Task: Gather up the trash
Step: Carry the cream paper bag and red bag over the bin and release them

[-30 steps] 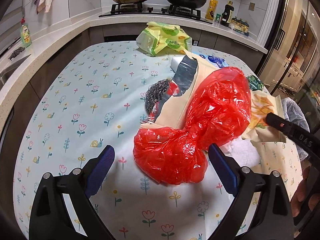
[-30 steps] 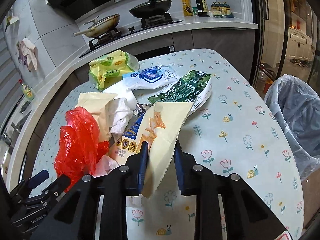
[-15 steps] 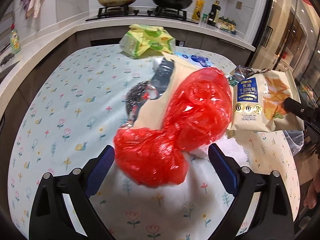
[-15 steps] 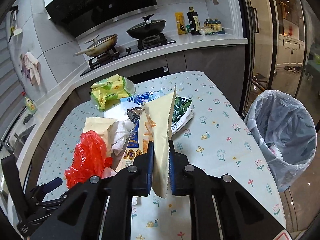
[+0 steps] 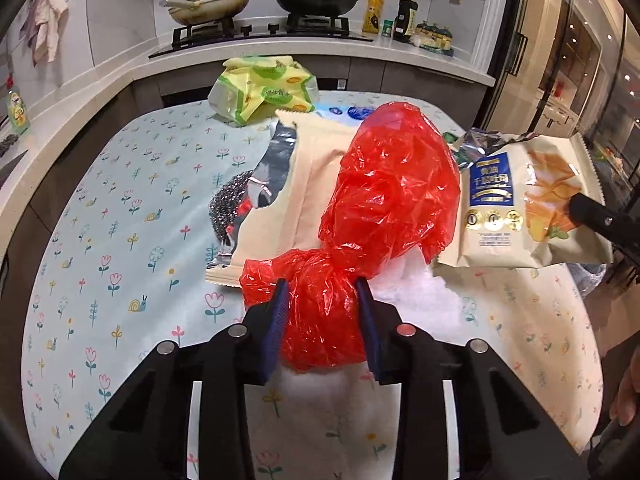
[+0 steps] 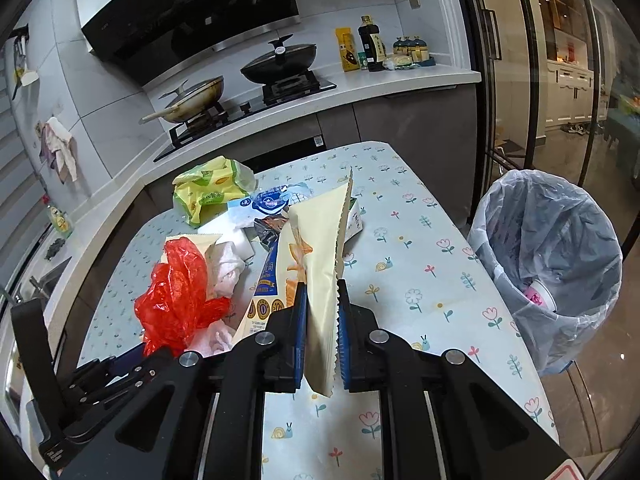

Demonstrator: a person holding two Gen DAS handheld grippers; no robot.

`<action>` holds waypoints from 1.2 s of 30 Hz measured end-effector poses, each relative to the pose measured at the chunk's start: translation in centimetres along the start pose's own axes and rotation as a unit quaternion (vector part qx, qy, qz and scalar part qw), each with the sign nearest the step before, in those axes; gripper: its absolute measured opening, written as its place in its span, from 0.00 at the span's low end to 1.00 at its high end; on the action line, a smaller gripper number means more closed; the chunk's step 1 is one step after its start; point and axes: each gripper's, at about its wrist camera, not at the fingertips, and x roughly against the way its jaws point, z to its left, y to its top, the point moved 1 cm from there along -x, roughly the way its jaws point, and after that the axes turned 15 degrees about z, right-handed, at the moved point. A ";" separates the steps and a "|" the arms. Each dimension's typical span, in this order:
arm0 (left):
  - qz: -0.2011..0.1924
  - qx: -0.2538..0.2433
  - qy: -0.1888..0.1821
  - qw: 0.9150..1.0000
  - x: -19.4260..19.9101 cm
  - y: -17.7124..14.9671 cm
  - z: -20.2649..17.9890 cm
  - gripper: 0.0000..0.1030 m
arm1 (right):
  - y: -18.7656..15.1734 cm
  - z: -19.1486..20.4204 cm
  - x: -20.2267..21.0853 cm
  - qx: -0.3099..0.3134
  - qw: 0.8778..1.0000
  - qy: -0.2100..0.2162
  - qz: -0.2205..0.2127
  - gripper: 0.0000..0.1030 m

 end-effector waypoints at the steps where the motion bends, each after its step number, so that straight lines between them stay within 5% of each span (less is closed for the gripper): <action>1: -0.003 0.000 -0.002 1.000 0.4 0.0 -0.2 0.28 | 0.0 -0.2 0.2 0.000 1.000 0.001 -0.002 0.12; 19: -0.070 -0.044 -0.033 0.996 8.0 1.7 -8.7 0.25 | 1.1 -5.5 7.1 -0.023 0.998 0.000 -0.063 0.12; 36: -0.065 -0.122 -0.059 0.989 6.9 4.4 -22.1 0.25 | 2.4 -17.6 11.3 -0.080 0.990 -0.053 -0.102 0.12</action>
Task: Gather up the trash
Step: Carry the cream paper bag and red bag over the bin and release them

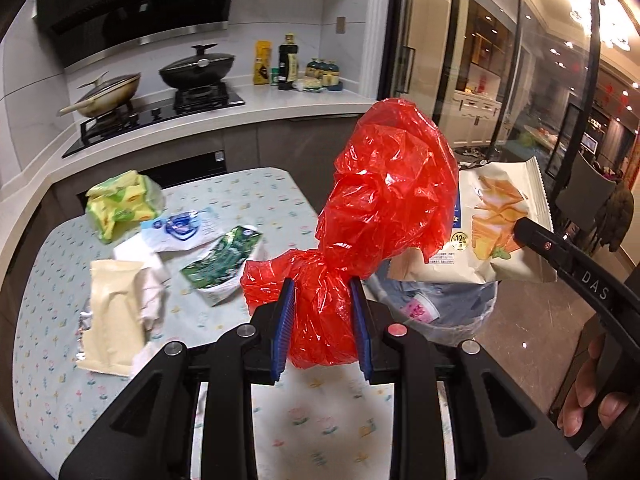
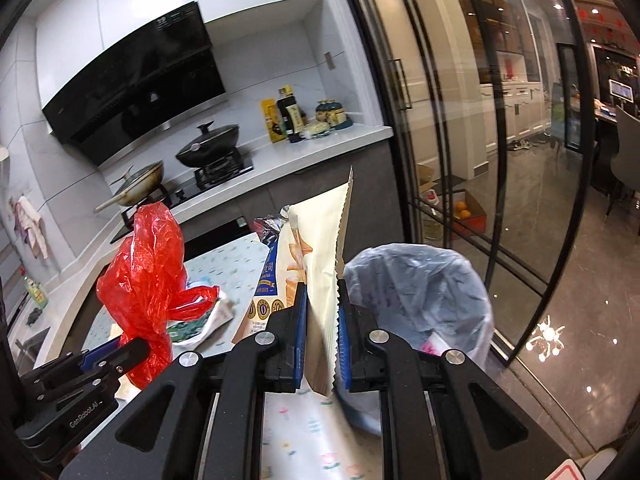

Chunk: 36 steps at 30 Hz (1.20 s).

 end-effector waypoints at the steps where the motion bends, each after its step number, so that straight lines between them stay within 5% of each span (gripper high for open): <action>1: 0.001 -0.005 -0.002 1.000 -0.3 0.2 -0.7 0.25 | 0.2 -0.8 0.0 -0.005 1.000 -0.004 -0.001 0.12; 16: 0.032 -0.054 -0.018 0.998 -6.4 3.5 -8.8 0.25 | 2.1 -10.1 -2.5 -0.059 0.997 -0.047 0.009 0.12; 36: 0.073 -0.069 -0.027 0.995 -12.0 4.6 -11.6 0.28 | 2.7 -12.4 -5.9 -0.077 0.995 -0.060 0.031 0.12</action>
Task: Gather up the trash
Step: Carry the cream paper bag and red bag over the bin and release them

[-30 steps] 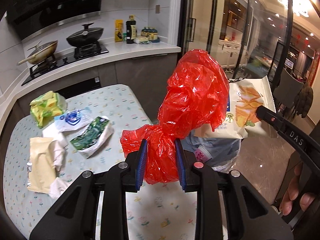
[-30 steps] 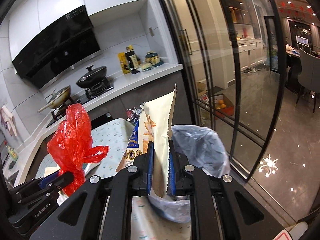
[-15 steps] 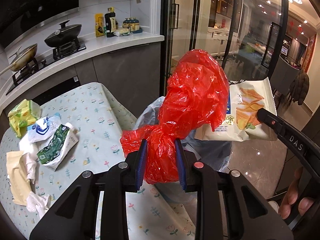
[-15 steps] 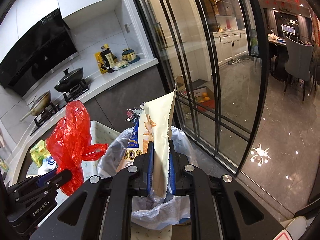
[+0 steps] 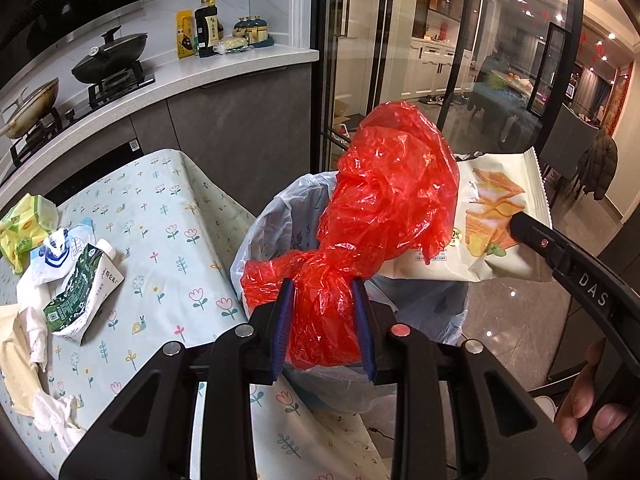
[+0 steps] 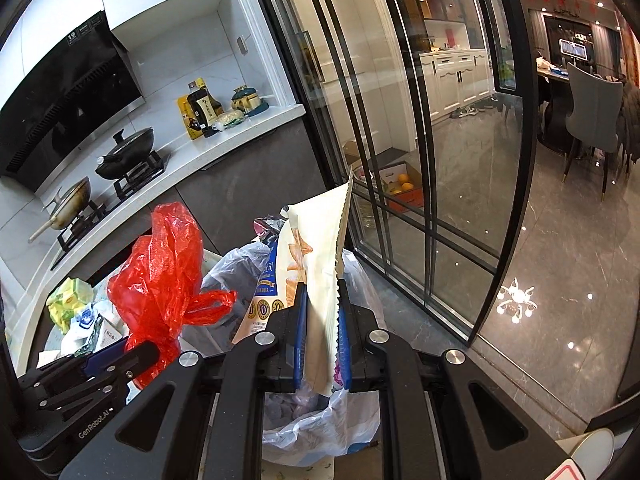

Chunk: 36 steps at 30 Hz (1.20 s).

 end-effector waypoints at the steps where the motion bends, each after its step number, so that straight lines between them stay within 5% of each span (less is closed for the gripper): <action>1: 0.001 0.001 0.000 1.000 -0.1 0.0 0.0 0.28 | 0.0 0.0 -0.1 0.000 1.000 0.000 0.000 0.12; 9: 0.006 0.005 -0.008 1.000 -0.6 0.4 0.3 0.31 | 0.4 0.2 -0.7 0.003 1.000 -0.003 0.005 0.14; 11: 0.008 0.009 -0.006 1.000 -0.7 0.3 0.4 0.51 | 0.4 0.3 -0.9 0.001 1.000 -0.004 0.007 0.18; 13: -0.002 0.014 -0.003 1.000 -0.4 0.3 0.6 0.60 | 0.4 0.6 -1.0 0.000 1.000 -0.003 0.006 0.20; 17: -0.006 0.016 -0.004 1.000 -0.1 0.2 1.0 0.62 | 0.5 0.9 -0.9 0.000 1.000 0.000 0.000 0.35; 36: -0.036 0.075 0.005 0.997 4.3 -2.1 5.9 0.76 | -0.9 5.2 2.4 0.041 0.999 0.021 -0.023 0.49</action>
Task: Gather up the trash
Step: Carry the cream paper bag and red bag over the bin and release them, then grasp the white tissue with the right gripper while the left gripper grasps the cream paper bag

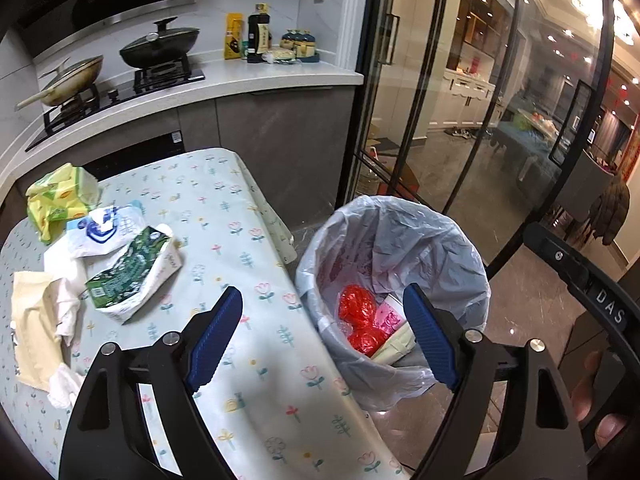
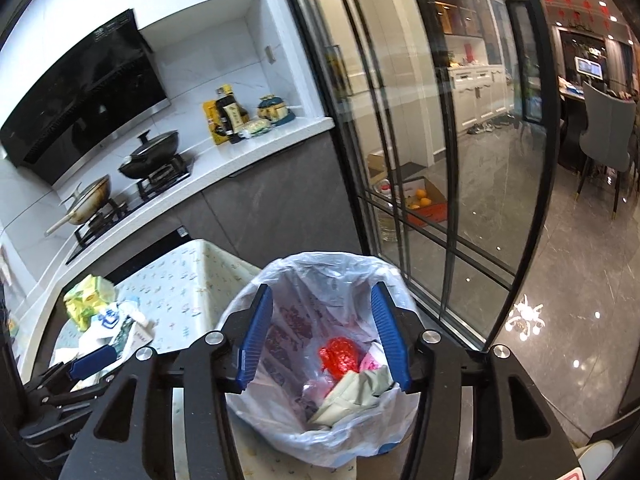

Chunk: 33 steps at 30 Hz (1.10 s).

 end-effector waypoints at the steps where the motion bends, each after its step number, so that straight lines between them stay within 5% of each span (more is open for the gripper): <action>1: -0.003 0.004 0.002 1.000 0.5 -0.1 0.5 0.76 | -0.1 0.5 0.3 0.004 1.000 0.002 -0.001 0.49; 19: -0.045 0.083 0.052 0.994 7.4 -4.0 11.4 0.80 | -4.2 11.6 3.1 0.086 0.995 0.048 0.003 0.54; 33: -0.044 0.138 0.094 0.985 9.9 -8.8 21.2 0.81 | -10.1 22.0 1.7 0.155 0.983 0.081 0.051 0.54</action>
